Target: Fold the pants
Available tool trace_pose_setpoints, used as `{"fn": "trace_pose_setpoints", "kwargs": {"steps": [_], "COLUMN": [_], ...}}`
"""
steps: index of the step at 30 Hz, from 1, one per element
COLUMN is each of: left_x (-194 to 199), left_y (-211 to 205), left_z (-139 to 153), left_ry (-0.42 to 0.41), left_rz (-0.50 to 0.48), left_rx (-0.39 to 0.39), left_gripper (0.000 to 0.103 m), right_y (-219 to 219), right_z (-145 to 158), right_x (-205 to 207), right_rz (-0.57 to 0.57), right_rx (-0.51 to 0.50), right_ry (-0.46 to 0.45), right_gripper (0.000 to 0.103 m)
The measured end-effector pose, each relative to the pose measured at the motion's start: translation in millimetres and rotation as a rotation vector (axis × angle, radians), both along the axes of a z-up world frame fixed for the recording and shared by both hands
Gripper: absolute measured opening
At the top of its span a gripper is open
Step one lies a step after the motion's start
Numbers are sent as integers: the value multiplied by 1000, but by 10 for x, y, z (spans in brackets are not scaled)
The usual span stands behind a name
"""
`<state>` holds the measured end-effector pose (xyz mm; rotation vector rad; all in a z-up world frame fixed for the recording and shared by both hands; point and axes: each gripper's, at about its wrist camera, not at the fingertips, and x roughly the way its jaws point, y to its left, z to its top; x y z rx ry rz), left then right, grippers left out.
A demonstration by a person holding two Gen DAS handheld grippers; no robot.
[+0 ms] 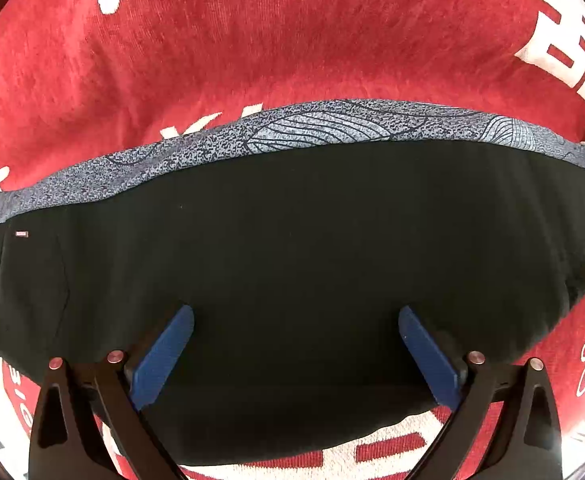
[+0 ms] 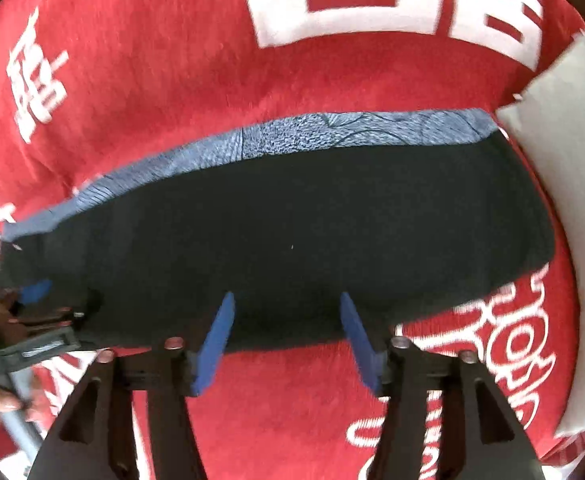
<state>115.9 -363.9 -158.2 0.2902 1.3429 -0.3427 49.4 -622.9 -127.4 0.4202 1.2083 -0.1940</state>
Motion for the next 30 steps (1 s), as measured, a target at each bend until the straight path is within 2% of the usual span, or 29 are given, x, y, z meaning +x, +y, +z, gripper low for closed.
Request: {"fn": "trace_pose_setpoints", "kwargs": {"steps": [4, 12, 23, 28, 30], "left_x": [71, 87, 90, -1, -21], "left_y": [-14, -146, -476, -675, -767], "left_z": [-16, -85, 84, 229, 265], "left_ry": [-3, -9, -38, -38, -39], "left_rz": [-4, -6, -49, -103, -119], "left_rx": [3, 25, 149, 158, 163], "left_gripper": [103, 103, 103, 103, 103], "right_y": [-39, -144, -418, -557, -792], "right_z": [37, -107, -187, -197, -100], "right_x": [-249, -662, -969, -1037, -1251], "right_rz": [-45, -135, -223, -266, -295], "right_rx": [67, 171, 263, 302, 321], "right_ry": [-5, 20, 10, -11, -38], "right_gripper": [66, 66, 66, 66, 66]}}
